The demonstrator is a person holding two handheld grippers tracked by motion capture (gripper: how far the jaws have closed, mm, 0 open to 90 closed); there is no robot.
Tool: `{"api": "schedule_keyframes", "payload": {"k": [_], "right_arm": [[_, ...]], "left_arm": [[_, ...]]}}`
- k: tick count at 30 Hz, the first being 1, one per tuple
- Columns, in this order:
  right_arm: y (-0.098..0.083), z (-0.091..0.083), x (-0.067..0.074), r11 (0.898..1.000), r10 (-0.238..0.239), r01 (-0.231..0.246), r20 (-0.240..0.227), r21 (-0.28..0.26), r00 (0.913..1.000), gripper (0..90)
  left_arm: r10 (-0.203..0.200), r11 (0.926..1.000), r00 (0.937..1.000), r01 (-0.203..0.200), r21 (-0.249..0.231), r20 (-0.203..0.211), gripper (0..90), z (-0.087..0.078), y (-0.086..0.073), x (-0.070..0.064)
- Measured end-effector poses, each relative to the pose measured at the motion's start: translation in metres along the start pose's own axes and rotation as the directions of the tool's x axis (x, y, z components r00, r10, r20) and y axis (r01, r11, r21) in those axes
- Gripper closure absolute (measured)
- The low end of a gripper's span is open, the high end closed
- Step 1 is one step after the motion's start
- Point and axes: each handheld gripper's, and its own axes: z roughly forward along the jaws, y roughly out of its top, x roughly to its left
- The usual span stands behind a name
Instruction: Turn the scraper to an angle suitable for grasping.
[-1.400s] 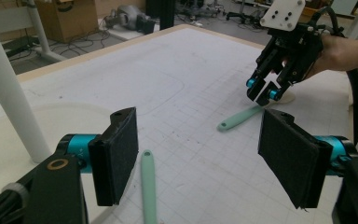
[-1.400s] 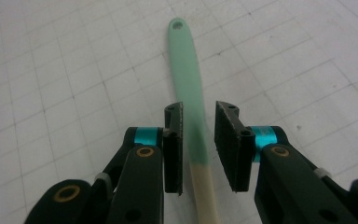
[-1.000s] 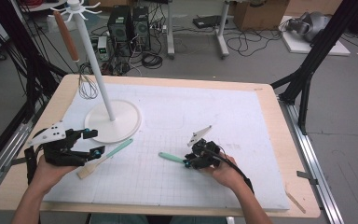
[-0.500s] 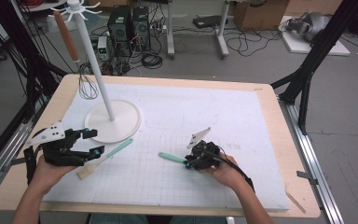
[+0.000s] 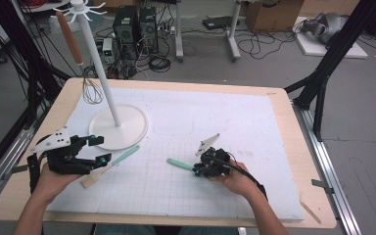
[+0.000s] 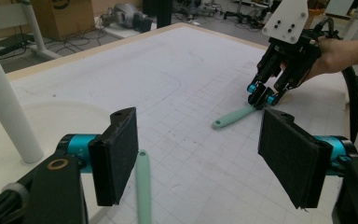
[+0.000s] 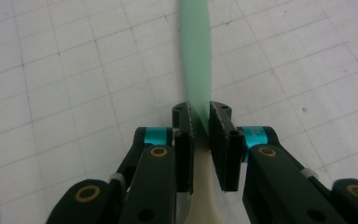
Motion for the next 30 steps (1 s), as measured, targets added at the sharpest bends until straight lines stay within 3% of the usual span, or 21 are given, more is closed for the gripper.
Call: {"api": "schedule_keyframes", "payload": {"k": [14,30], "right_arm": [[0.004,-0.007,0.001,1.0,0.01,-0.011,-0.023,-0.027,0.9997,80.8],[0.022,-0.031,0.005,0.993,-0.01,0.007,-0.028,-0.12,0.9995,80.8]], "left_arm": [[-0.001,1.0,1.0,0.001,-0.005,-0.006,29.0,-0.002,0.0,0.002],[0.002,1.0,1.0,-0.002,-0.006,0.002,29.0,-0.001,0.001,0.001]]}}
